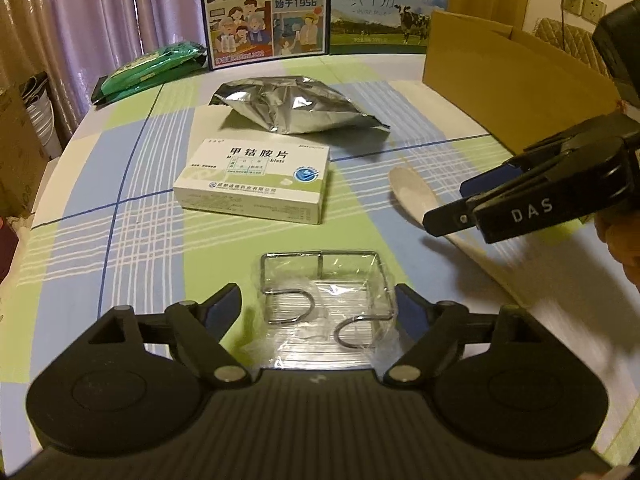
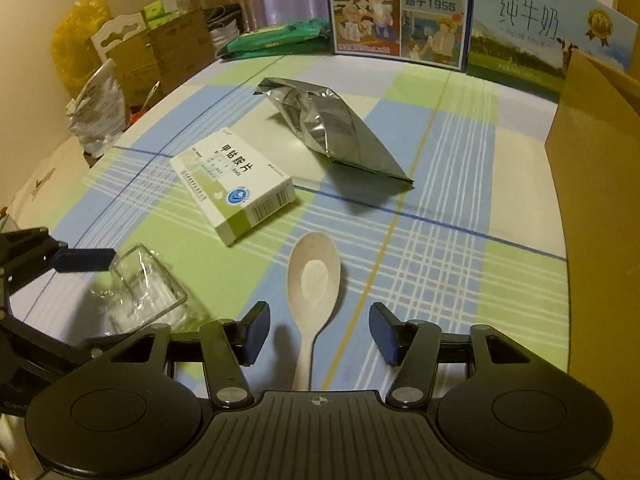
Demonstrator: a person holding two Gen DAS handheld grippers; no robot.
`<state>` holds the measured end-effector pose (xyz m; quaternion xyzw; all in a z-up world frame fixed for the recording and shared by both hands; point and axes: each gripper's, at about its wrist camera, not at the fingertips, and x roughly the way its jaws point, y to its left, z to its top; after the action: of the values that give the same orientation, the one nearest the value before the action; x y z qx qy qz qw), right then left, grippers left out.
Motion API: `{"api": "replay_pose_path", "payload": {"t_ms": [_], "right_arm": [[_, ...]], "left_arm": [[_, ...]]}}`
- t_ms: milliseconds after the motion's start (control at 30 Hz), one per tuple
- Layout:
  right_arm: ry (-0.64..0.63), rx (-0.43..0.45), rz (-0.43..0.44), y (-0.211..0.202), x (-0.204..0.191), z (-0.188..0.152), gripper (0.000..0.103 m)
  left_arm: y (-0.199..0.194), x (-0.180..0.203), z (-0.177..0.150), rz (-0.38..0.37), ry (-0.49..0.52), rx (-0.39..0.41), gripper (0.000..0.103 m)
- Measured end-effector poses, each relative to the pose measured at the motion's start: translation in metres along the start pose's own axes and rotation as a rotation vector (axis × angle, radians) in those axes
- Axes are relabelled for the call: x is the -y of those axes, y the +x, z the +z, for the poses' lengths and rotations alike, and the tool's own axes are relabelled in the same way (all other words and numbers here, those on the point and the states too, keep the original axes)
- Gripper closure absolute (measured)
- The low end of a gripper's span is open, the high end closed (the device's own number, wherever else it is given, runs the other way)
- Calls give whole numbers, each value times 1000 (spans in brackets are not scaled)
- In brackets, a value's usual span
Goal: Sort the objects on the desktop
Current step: 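Lift and carry the clear box and white spoon with both tools toward the cardboard box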
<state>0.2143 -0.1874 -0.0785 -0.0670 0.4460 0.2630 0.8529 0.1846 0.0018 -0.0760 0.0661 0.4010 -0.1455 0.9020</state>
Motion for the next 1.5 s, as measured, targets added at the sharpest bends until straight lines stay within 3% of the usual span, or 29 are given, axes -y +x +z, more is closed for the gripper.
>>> {"api": "replay_pose_path", "payload": {"t_ms": [167,233,300,767,833,1067,1267,1500], "right_arm": [[10,0,-3,-2,2,1,48],[11,3,-2,-2,2,1,48],[14,6,3,-2,3,1,47],[-14,28,5,18,-6,6,47],[-15,26,2,22,-6,6,50],[-46,42,-51,26,-10,7,71],[-32,40,-52,23,-10,9,72],[22,124,-54,2,-5,19,73]], "left_arm": [[8,3,3,2,-2,-1,27],[11,4,3,2,-2,-8,38],[12,5,4,8,4,-14,40],[3,-9,12,44,-45,-13,41],[2,-8,13,41,-45,-10,41],[3,-8,15,38,-47,-9,41],[3,-5,16,32,-42,-7,41],[-1,-5,20,28,-45,9,41]]}}
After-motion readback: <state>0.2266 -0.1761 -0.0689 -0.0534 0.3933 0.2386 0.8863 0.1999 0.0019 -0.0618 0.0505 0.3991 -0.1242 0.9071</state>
